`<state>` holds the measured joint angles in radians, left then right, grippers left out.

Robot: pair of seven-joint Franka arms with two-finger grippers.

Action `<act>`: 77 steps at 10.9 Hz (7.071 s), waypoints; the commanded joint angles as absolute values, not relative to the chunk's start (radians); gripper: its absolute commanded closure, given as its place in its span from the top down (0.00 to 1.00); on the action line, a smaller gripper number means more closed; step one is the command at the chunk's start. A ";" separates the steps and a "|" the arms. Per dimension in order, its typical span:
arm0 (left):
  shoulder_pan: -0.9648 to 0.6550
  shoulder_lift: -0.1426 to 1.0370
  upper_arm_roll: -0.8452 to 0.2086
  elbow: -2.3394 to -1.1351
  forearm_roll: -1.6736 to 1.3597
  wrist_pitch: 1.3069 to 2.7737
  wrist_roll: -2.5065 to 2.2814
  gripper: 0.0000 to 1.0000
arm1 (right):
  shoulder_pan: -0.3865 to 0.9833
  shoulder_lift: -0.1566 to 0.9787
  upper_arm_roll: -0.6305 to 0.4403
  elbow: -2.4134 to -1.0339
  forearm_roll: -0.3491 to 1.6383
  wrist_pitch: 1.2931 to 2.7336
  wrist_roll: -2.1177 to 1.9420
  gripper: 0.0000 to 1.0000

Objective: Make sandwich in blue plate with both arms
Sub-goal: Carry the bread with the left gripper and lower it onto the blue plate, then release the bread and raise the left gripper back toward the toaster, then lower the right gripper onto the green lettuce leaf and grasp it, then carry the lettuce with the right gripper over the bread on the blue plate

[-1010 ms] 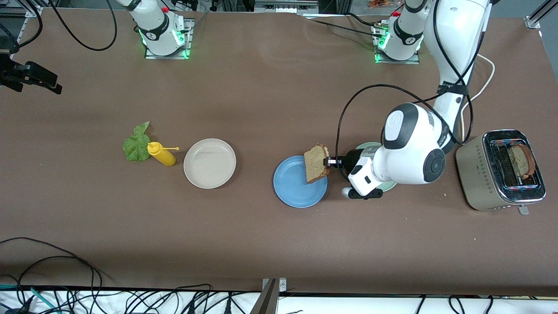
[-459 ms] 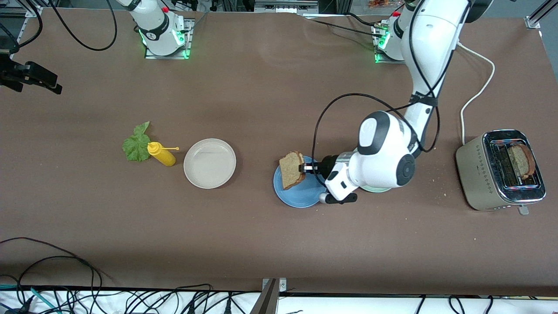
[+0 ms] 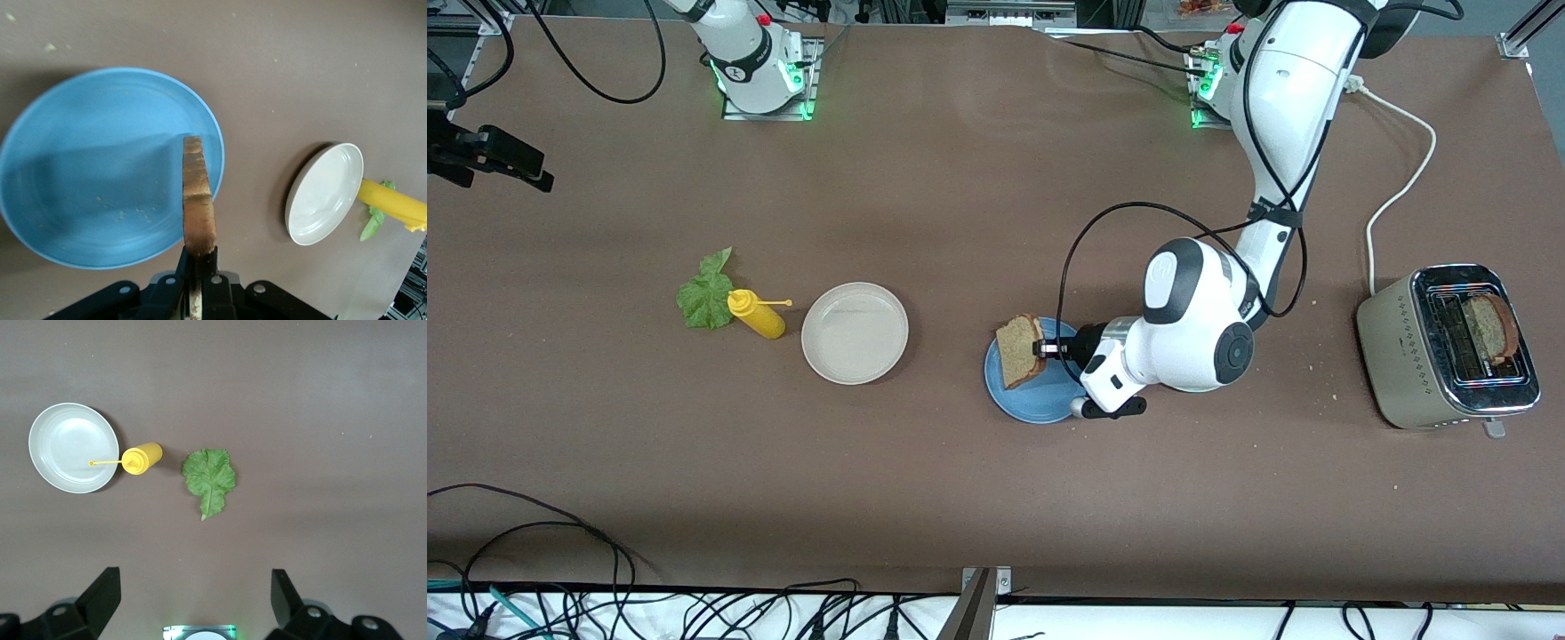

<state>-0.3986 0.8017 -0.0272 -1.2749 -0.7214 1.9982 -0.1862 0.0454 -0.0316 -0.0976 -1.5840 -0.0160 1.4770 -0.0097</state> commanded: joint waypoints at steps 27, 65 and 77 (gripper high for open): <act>-0.255 0.449 0.115 -1.518 -0.371 2.060 0.002 1.00 | 0.041 0.102 -0.101 -1.597 -0.020 1.463 -0.061 1.00; -0.087 0.025 0.120 -1.505 0.026 1.523 0.000 1.00 | 0.057 0.327 -0.002 -1.493 -0.003 1.516 -0.224 0.12; -0.087 0.025 0.118 -1.505 0.026 1.523 0.000 1.00 | 0.290 0.556 0.307 -1.424 0.107 2.084 0.090 0.02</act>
